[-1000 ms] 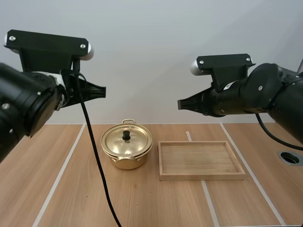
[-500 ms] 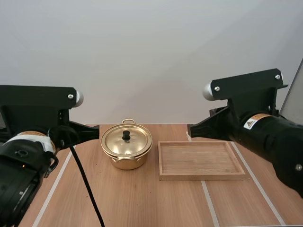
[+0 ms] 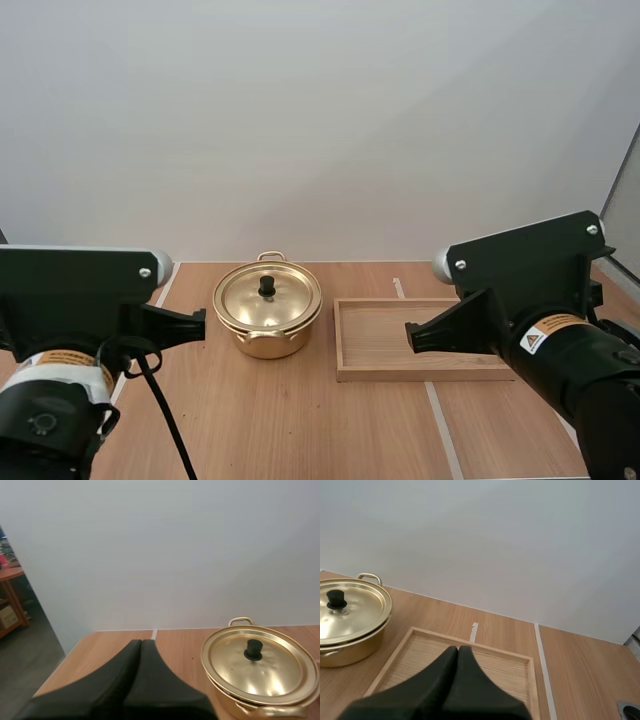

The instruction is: Open the pot, put the grape inside, and close it

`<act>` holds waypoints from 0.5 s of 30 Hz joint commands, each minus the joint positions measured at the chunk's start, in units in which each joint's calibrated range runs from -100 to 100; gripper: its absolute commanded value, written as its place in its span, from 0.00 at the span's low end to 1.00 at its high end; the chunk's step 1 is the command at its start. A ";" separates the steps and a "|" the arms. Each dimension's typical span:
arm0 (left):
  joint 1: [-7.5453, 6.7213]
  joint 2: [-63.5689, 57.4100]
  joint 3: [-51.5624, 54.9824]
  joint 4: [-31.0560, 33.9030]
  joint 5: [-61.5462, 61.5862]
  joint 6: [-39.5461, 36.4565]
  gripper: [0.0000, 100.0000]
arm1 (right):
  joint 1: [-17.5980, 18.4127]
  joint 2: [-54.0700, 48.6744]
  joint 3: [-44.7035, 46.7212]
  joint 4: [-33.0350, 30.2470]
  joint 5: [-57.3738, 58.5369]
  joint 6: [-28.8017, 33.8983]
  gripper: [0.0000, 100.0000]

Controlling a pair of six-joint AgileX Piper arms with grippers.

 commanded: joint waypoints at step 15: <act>0.00 -0.31 15.93 3.85 -11.25 -10.58 0.00 | 0.09 -0.46 10.98 -2.19 -13.56 1.33 0.00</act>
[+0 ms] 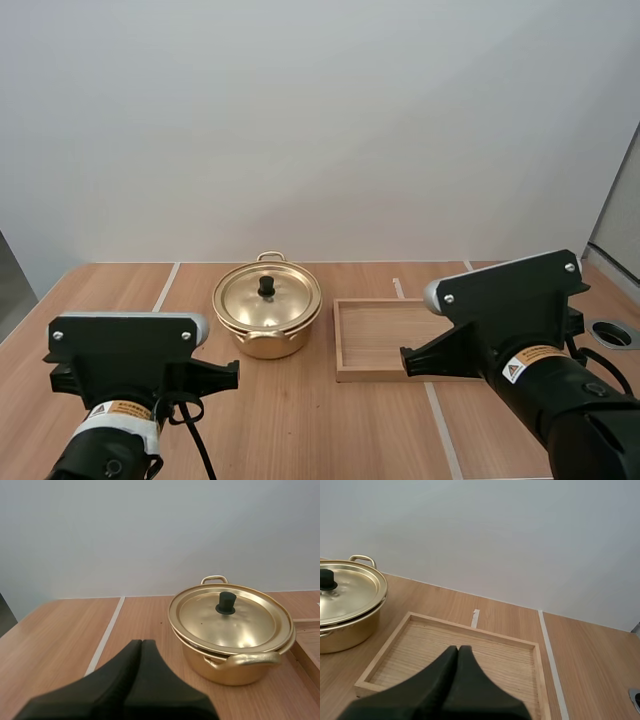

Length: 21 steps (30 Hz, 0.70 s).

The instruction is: Open the pot, put the grape inside, and close it

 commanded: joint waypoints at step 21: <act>0.00 -0.20 0.23 2.77 4.29 0.53 0.00 | 0.09 -0.20 0.37 -0.23 -1.48 0.33 0.00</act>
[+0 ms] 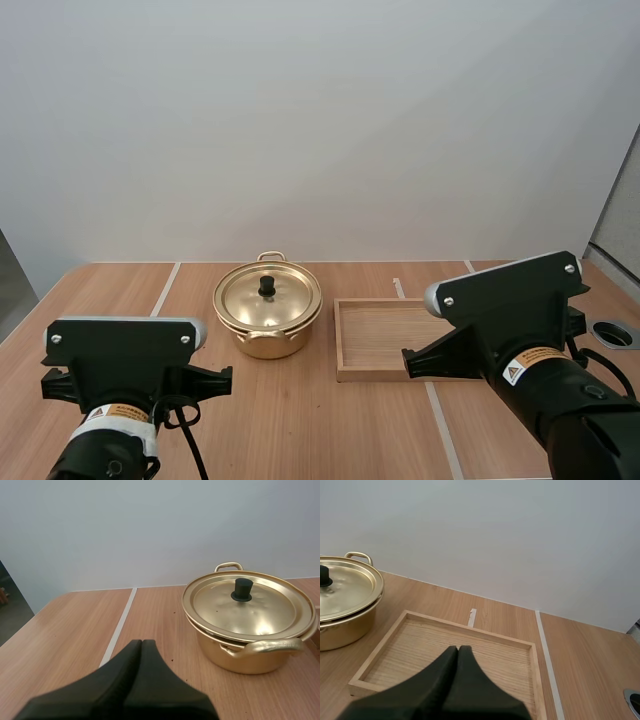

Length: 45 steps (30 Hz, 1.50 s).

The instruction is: Open the pot, put the grape inside, and close it

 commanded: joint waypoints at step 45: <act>10.99 -4.40 0.12 -52.44 -9.05 45.28 0.00 | 0.17 -8.83 13.35 4.83 -3.09 3.36 0.00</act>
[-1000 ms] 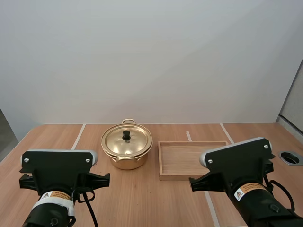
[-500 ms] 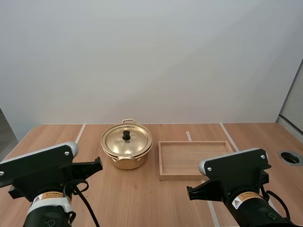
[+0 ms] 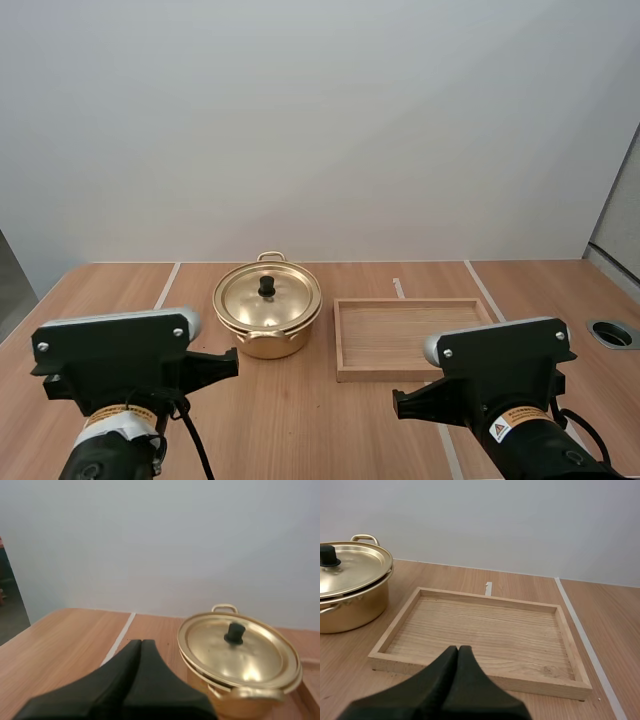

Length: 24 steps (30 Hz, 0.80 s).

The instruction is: Open the pot, put the grape inside, and close it

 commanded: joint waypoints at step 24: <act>-2.74 -0.37 0.00 -9.14 6.66 8.36 0.00 | 0.02 -0.42 0.00 0.19 0.18 0.35 0.00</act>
